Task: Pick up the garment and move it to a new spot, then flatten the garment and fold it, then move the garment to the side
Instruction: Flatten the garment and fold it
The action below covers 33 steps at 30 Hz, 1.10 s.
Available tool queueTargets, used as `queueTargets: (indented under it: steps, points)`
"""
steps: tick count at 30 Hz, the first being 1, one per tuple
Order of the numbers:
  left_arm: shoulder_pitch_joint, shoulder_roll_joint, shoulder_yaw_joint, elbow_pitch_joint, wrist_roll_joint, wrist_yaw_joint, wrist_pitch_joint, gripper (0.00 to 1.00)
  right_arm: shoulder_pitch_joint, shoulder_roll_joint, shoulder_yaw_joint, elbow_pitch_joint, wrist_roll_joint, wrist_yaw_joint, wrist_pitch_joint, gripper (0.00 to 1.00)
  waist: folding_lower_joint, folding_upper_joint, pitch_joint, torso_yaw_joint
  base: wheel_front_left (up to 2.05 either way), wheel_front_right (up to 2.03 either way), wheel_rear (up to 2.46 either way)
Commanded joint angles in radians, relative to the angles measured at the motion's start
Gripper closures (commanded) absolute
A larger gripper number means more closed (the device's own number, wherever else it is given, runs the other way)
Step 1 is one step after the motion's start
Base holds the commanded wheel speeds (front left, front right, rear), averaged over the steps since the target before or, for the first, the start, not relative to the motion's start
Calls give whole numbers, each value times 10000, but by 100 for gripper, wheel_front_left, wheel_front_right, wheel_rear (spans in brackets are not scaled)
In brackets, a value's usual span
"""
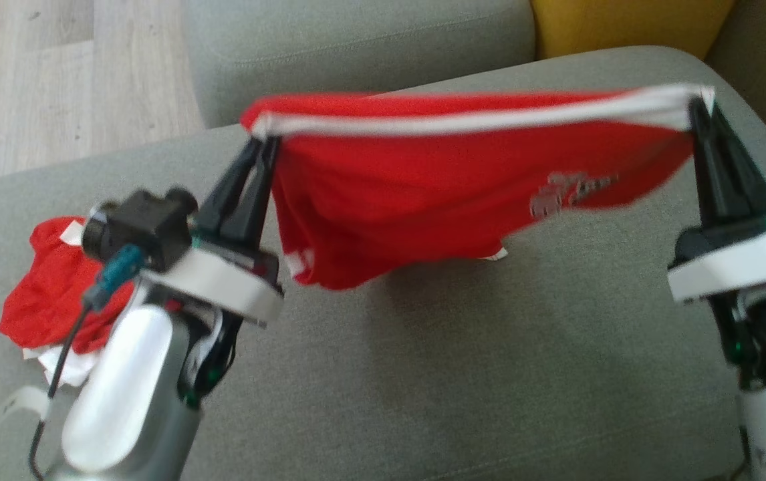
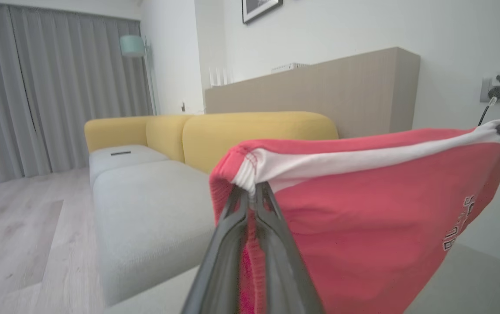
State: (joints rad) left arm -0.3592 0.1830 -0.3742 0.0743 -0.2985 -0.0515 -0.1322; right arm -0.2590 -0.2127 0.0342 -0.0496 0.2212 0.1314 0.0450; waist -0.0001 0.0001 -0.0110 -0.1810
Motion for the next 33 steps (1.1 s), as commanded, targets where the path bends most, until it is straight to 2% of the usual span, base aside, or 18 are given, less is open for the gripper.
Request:
queueTargets:
  steps: [1,6,10,17,23,27,33]
  points:
    - [-432,357,471,-438,-20,71,66,100,-301,28,14,-454,-26,-7,68,100,1,-1,63,20,0,0,0]
    - [-833,499,362,-641,13,7,589,100,-682,-2,-115,-408,-23,-7,462,100,1,-1,763,26,0,0,0]
    - [-2553,526,257,43,148,-236,1003,100,-2342,-653,257,461,-196,-7,422,100,1,-1,2032,-28,0,0,0]
    - [-6983,786,137,2844,602,-620,933,100,-6902,-1343,1238,3810,-21,-7,-430,100,1,-1,4061,-297,0,0,0]
    - [-9922,604,211,5149,917,-659,-259,100,-10201,-1324,892,6787,-652,-7,-2397,100,1,-1,4676,-249,0,0,0]
    - [-10464,201,9,6281,928,-682,-836,100,-10697,-1123,682,8018,-1013,-7,-2951,100,1,-1,4717,-139,0,0,0]
    - [-9482,-345,-642,7143,817,-753,-1241,100,-9401,-1062,1160,9005,-976,-7,-3060,100,1,-1,4624,32,0,0,0]
